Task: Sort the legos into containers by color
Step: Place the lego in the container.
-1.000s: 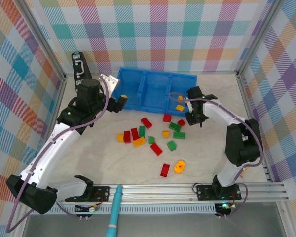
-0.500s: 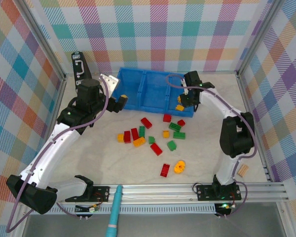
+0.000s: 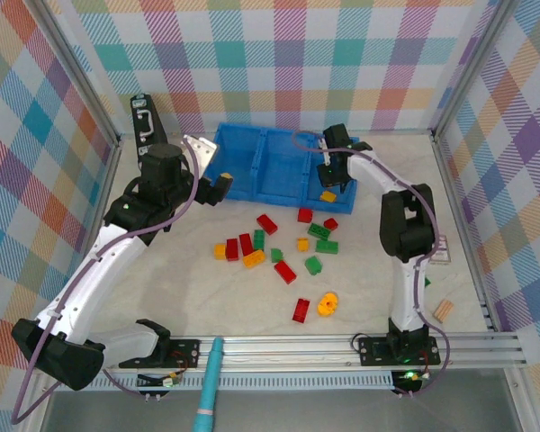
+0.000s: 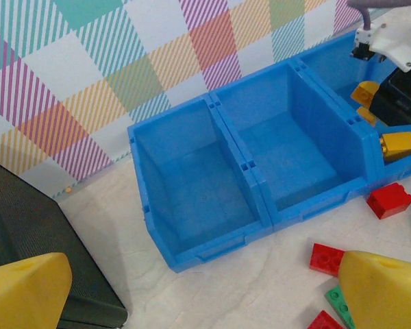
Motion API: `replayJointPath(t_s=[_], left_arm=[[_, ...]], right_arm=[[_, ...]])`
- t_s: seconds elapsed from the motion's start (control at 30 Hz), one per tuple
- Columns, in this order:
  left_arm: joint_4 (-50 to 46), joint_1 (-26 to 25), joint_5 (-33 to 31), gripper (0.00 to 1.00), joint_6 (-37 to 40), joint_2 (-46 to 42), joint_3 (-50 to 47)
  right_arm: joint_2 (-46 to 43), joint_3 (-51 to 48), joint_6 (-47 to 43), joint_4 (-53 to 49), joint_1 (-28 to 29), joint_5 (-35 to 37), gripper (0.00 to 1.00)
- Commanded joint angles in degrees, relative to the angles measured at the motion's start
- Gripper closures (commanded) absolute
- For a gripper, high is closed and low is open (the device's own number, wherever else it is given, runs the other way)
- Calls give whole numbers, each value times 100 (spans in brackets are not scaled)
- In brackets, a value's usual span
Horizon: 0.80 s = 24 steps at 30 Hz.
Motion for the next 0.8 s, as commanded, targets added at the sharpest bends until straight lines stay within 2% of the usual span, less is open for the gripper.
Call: replayJointPath(t_s=[0.0, 0.23, 0.43, 0.57, 0.77], left_arm=[[-25, 47, -52, 0, 95, 84, 71], [-11, 47, -79, 0, 131, 109, 54], [30, 47, -54, 0, 136, 6, 9], [24, 47, -24, 0, 124, -74, -3], [84, 44, 7, 0, 114, -242, -61]], right_arm=[[209, 256, 10, -55, -18, -83, 65], [78, 242, 59, -183, -22, 5, 53], [-729, -193, 178, -402, 52, -39, 45], [-1402, -827, 555, -518, 120, -247, 41], [-2280, -1869, 1595, -689, 152, -389, 42]])
